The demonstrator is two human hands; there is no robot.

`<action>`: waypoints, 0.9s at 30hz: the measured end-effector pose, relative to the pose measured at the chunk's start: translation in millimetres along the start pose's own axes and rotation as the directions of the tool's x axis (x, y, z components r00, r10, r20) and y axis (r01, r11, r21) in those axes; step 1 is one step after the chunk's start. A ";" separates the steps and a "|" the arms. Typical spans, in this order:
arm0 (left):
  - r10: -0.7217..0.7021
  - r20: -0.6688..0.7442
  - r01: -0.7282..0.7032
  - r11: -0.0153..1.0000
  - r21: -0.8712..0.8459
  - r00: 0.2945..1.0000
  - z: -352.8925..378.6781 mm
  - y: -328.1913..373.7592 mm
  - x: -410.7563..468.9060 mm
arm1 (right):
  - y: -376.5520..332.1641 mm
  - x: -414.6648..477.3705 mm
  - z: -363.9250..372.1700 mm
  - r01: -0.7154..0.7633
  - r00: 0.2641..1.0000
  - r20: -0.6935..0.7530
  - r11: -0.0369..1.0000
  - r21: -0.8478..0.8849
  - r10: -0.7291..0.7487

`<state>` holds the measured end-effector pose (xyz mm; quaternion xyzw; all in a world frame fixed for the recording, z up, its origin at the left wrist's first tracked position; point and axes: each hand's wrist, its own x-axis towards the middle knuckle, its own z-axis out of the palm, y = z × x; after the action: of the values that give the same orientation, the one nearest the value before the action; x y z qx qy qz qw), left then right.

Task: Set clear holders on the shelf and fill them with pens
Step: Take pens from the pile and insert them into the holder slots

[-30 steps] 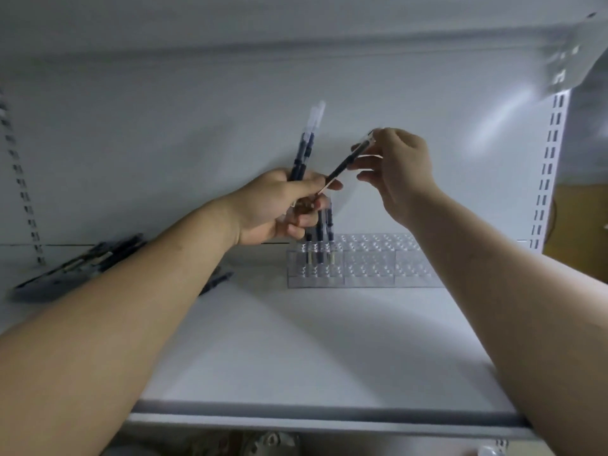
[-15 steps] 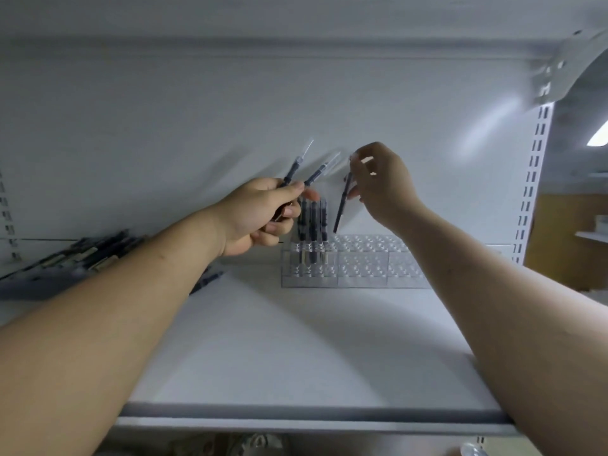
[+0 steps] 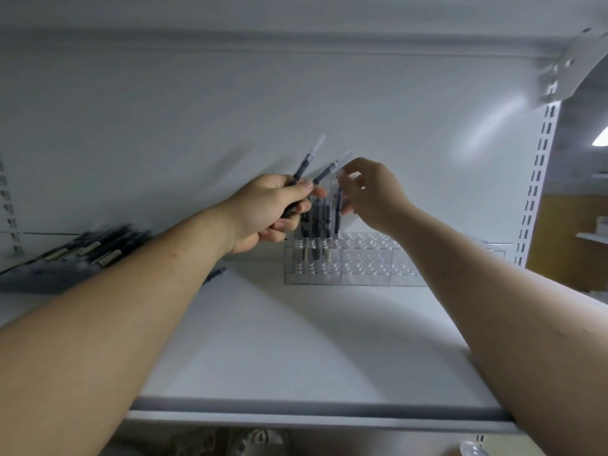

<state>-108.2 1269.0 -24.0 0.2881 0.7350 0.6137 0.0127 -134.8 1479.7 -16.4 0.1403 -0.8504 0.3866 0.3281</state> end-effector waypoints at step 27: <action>0.018 -0.030 -0.017 0.999 0.035 0.999 10.9 0.5 -2.8 | -1.1 0.0 -1.4 -0.039 0.998 -0.061 0.986 -0.159 0.030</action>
<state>-101.7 1277.6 -27.2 0.2854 0.7432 0.6050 -0.0090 -133.7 1480.0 -15.0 0.0874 -0.8711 0.3265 0.3562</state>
